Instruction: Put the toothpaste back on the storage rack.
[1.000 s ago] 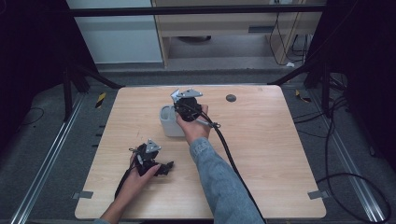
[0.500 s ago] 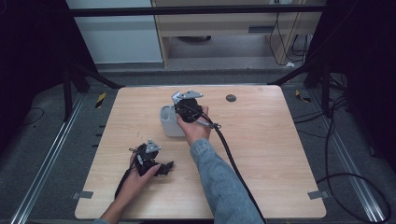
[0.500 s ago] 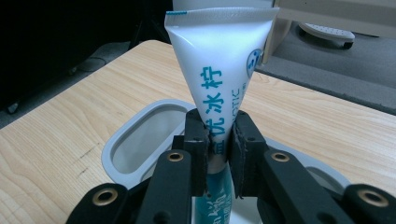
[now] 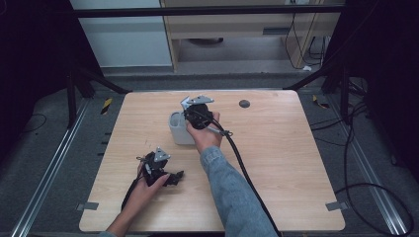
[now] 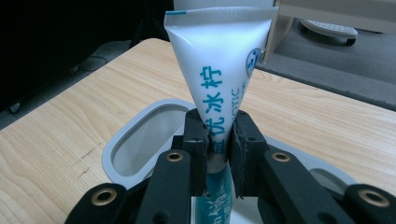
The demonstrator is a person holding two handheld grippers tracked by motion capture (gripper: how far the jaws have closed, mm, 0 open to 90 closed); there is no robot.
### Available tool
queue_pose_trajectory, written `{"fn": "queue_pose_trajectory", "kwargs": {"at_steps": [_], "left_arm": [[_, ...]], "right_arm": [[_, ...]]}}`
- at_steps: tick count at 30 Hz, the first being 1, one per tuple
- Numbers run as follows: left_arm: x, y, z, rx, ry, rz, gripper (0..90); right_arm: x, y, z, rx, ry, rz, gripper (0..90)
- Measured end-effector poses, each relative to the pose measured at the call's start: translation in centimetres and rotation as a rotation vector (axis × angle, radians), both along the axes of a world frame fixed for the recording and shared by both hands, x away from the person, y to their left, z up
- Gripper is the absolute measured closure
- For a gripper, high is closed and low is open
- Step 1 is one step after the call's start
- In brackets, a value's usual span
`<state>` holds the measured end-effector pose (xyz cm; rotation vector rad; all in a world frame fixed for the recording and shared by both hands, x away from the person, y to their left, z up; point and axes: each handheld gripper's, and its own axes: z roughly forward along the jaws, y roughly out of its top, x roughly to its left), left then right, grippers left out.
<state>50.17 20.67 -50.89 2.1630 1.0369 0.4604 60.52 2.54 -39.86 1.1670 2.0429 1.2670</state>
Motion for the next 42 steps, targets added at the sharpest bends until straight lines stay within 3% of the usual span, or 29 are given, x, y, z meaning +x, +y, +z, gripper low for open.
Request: {"fn": "queue_pose_trajectory", "kwargs": {"at_steps": [42], "left_arm": [[0.01,0.0,0.0,0.0,0.0,0.0,0.0]], "right_arm": [[0.69,0.39,0.58,-0.021,0.023,0.011,77.4]]}}
